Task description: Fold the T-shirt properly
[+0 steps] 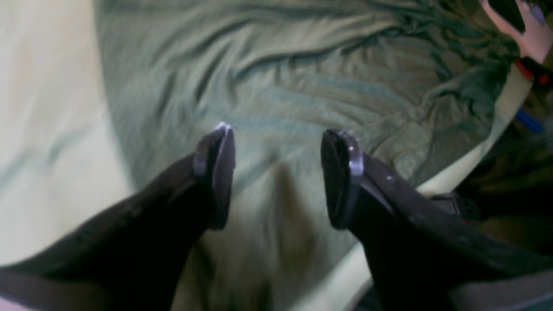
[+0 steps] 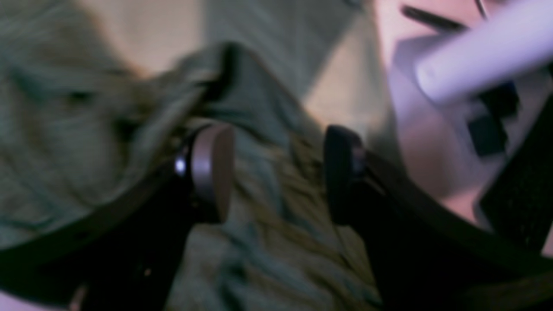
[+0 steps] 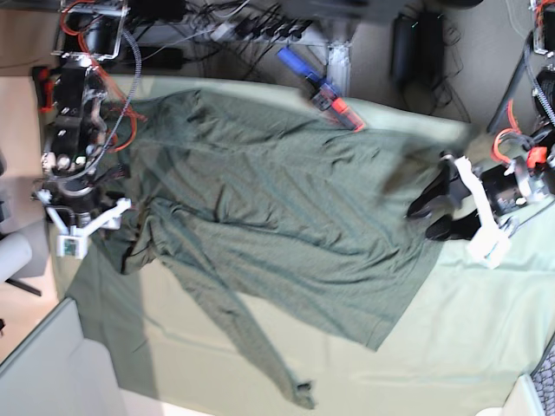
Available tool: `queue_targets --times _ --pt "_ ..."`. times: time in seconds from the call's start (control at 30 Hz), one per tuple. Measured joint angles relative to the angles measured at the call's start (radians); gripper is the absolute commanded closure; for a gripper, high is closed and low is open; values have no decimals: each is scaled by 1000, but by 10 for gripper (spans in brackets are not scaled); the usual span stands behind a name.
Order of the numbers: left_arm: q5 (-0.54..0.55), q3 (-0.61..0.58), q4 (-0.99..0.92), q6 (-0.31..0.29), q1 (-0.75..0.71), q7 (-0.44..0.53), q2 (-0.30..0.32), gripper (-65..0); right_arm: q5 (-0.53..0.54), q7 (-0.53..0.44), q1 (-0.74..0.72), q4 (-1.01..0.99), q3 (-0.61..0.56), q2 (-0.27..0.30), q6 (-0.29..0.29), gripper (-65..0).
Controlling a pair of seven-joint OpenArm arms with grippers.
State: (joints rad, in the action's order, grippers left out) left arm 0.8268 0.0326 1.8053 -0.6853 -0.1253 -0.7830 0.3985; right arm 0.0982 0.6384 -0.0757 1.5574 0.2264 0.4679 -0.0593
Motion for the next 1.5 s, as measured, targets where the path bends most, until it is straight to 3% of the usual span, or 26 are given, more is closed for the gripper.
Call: queue_targets --times 0.17,0.37,0.63,0.73,0.93,1.1,1.27,1.33,1.5 --pt "-71 -95 -74 -6 182 34 -47 -357 92 -51 -16 -158 104 -2 -4 -334" --pt "-113 -190 -388 -3 391 67 -168 -357 113 -62 -94 -309 121 -5 -37 -334" --pt "-211 -212 -918 -1 684 277 -369 -357 134 -8 -99 -322 121 -7 -57 -334" --pt "-279 -211 -1101 82 774 334 -433 -357 134 26 -93 -322 121 -11 -57 -334" --pt "-348 -210 -1237 86 817 356 -543 -357 177 32 -102 -322 121 -11 -56 -334" --pt "-345 -211 -1237 86 818 261 -531 -357 198 32 -164 -300 121 -42 -58 -334" --pt "-314 -211 -1238 67 816 151 -455 -356 252 31 -272 -290 116 -118 -127 -334" --pt "-264 -211 -1237 21 816 113 -415 -356 248 27 -313 -290 81 -159 -134 -334" --pt "-151 -211 -1154 15 754 18 -310 -356 131 -35 -389 -324 -98 -266 -141 -334"
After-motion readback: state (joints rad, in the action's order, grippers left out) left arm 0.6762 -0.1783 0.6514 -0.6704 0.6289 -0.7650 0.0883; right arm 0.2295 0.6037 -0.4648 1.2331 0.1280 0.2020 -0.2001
